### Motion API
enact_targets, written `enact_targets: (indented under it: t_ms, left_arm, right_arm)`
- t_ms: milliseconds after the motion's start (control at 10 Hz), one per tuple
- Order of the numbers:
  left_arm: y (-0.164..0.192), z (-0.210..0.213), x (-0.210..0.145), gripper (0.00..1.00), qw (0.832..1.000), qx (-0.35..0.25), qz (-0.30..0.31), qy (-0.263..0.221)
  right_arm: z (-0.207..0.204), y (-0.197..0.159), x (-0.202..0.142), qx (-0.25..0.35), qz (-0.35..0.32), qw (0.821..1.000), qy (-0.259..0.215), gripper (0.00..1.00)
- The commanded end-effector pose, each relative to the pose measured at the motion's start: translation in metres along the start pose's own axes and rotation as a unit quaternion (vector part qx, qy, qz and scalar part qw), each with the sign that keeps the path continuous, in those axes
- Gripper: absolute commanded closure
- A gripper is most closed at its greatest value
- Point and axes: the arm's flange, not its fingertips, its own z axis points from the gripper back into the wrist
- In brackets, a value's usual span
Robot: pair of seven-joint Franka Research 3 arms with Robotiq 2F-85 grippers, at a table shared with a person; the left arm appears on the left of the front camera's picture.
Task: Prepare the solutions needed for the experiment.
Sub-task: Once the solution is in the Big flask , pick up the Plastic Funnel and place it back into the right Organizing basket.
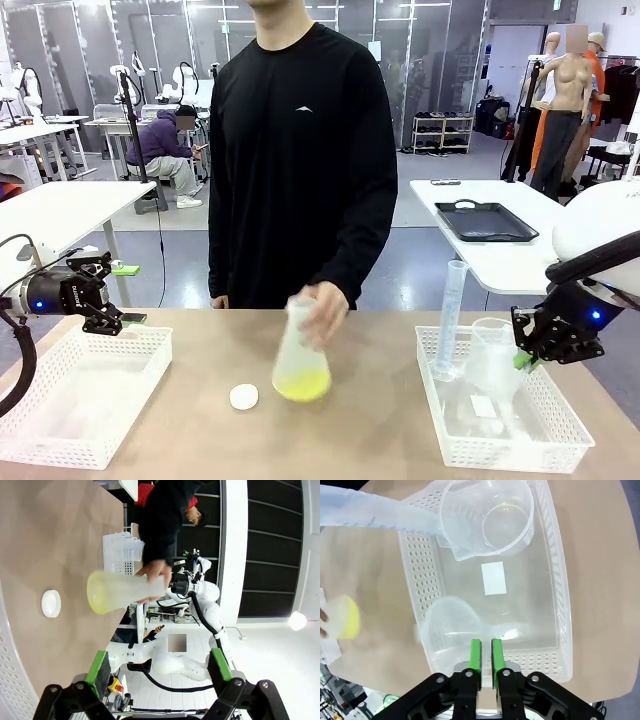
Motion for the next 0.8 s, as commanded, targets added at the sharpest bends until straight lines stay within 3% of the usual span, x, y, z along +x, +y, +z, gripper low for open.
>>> enact_targets:
  t_ms: [0,100,200,700]
  left_arm:
    - [-0.002,0.0,0.0,0.0,1.0,-0.003,0.003,0.005]
    - [-0.002,0.0,0.0,0.0,1.0,-0.003,0.003,0.005]
    - [-0.002,0.0,0.0,0.0,1.0,-0.003,0.003,0.005]
    - [-0.002,0.0,0.0,0.0,1.0,-0.003,0.003,0.005]
  right_arm:
    - [-0.007,0.006,-0.004,-0.019,-0.012,1.0,-0.01,0.57]
    - [-0.008,0.009,-0.002,-0.021,-0.01,1.0,-0.009,0.53]
    - [-0.008,0.01,-0.001,-0.023,-0.011,1.0,-0.01,0.37]
    - [-0.005,0.004,-0.001,-0.005,0.004,1.0,0.001,0.33]
